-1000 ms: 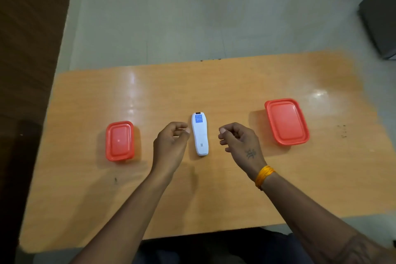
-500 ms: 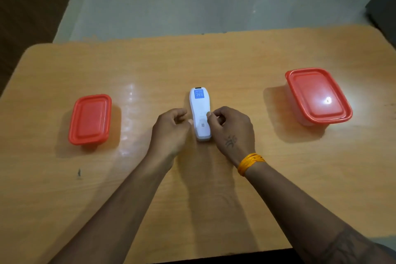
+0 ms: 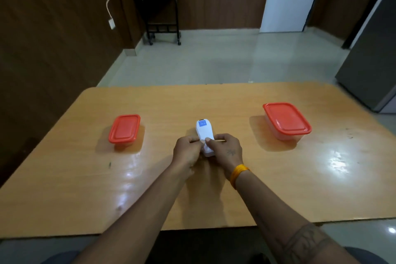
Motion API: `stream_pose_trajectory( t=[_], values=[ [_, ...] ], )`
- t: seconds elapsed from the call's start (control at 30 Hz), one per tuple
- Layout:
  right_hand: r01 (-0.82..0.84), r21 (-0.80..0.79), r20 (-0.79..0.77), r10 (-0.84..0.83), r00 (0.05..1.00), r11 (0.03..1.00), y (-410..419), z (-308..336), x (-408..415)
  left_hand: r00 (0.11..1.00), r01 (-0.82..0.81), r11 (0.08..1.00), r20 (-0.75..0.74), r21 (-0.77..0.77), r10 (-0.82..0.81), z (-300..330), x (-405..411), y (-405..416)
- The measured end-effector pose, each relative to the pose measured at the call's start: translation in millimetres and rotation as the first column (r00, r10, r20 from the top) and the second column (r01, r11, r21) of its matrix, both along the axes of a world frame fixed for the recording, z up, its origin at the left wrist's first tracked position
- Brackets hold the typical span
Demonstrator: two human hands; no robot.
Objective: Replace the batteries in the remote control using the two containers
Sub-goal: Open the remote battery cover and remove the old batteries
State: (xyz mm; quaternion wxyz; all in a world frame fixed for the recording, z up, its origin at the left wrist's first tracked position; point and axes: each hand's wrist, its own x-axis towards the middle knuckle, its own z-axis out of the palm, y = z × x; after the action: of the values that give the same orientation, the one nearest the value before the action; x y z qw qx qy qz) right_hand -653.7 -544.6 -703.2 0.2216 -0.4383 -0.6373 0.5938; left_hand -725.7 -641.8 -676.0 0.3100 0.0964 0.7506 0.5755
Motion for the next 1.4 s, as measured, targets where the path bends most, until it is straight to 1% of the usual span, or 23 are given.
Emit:
stream_pose_trajectory(
  t=[0.07, 0.17, 0.27, 0.37, 0.5, 0.67, 0.77, 0.93, 1.03, 1.2, 1.3, 1.33, 1.4],
  values=[
    [-0.004, -0.059, -0.100, -0.002, 0.995, 0.998, -8, 4, 16, 0.999, -0.053, 0.997, 0.015, 0.064, 0.053, 7, 14, -8],
    [-0.043, -0.154, -0.233, 0.005, 0.972, 0.987, -20, 19, 35, 0.998, -0.058, 0.989, 0.029, 0.136, 0.055, 17, 28, -19],
    [-0.112, -0.183, -0.302, 0.052, 0.952, 0.977, -30, 35, 52, 0.998, -0.068, 0.979, 0.014, 0.191, 0.067, 23, 39, -25],
    [-0.126, -0.186, -0.276, 0.071, 0.959, 0.974, -33, 45, 66, 0.999, -0.044, 0.980, -0.016, 0.192, 0.048, 25, 48, -27],
    [-0.119, -0.186, -0.242, 0.072, 0.968, 0.975, -34, 45, 80, 1.000, 0.008, 0.981, -0.001, 0.193, -0.008, 21, 62, -32],
    [-0.127, -0.201, -0.251, 0.074, 0.965, 0.971, -42, 38, 81, 0.996, -0.067, 0.974, 0.066, 0.216, 0.054, 14, 70, -36],
    [-0.142, -0.157, -0.260, 0.098, 0.961, 0.977, -47, 27, 80, 0.996, -0.073, 0.975, 0.062, 0.211, 0.061, 6, 68, -43],
    [-0.146, -0.057, -0.216, 0.131, 0.968, 0.988, -51, 10, 76, 0.997, -0.049, 0.979, 0.072, 0.198, 0.036, -2, 66, -51],
    [-0.140, -0.014, -0.234, 0.133, 0.963, 0.990, -50, 5, 76, 0.996, -0.051, 0.975, 0.083, 0.215, 0.034, -4, 66, -49],
    [-0.163, -0.032, -0.279, 0.148, 0.949, 0.986, -47, 3, 78, 0.989, -0.069, 0.971, 0.140, 0.230, 0.037, -5, 65, -48],
    [-0.179, -0.059, -0.271, 0.156, 0.950, 0.982, -44, 5, 78, 0.983, -0.090, 0.966, 0.179, 0.244, 0.047, -1, 63, -46],
    [-0.185, -0.044, -0.261, 0.167, 0.951, 0.982, -43, 6, 78, 0.979, -0.101, 0.962, 0.199, 0.254, 0.050, 0, 62, -46],
    [-0.183, 0.046, -0.206, 0.188, 0.960, 0.982, -41, 9, 77, 0.974, -0.116, 0.956, 0.218, 0.268, 0.057, 2, 60, -45]
  ],
)
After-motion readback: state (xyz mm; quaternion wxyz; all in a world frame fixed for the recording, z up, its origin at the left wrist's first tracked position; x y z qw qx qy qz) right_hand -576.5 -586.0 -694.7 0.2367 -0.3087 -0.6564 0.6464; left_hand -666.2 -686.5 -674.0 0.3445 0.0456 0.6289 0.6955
